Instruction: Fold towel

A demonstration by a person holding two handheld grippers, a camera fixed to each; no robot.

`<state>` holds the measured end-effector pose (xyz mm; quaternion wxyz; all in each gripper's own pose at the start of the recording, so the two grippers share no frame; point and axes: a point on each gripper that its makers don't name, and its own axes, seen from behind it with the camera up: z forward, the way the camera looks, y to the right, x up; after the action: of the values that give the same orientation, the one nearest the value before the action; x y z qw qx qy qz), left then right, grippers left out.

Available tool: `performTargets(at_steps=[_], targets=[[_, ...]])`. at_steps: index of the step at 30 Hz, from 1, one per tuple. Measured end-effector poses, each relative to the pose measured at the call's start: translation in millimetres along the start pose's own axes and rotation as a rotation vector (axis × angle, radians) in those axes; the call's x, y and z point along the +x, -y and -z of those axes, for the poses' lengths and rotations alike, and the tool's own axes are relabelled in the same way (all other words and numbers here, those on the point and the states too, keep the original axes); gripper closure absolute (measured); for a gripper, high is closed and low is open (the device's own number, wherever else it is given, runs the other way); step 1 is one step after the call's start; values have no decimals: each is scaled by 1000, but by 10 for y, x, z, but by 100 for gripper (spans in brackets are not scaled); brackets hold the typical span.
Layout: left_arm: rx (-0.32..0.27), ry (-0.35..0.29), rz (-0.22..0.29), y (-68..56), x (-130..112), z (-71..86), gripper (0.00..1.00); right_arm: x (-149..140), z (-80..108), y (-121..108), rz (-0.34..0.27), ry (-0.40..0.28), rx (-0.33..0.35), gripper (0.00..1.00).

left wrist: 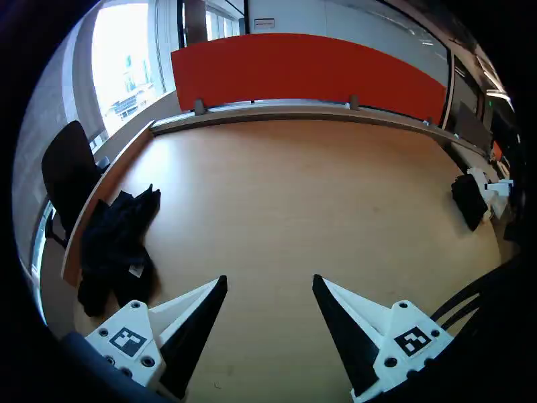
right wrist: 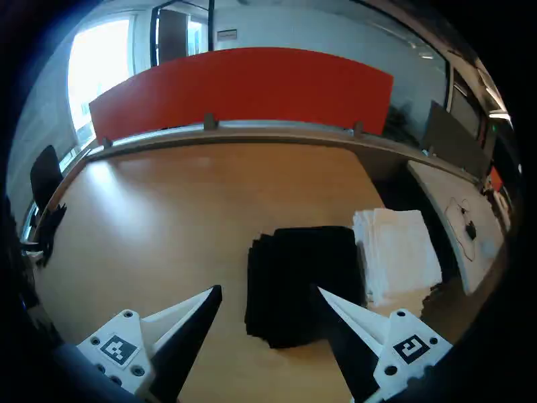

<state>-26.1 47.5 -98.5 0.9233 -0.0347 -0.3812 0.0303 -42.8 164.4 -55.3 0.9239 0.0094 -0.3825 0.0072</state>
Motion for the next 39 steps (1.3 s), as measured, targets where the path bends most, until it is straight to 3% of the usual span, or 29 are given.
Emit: performTargets(at_steps=[9,20,29,39], targets=[[-2,-8,5,8,51,-10,6,110,-43,97,-45,-62,-23,0],[-5,-62,24,11,244,-28,6,412,70,295,-14,-200,-12,0],[-5,-193,65,39,626,28,6,735,214,471,-19,-327,2,0],[23,-354,105,165,1072,176,6,1099,401,629,-42,-465,5,0]])
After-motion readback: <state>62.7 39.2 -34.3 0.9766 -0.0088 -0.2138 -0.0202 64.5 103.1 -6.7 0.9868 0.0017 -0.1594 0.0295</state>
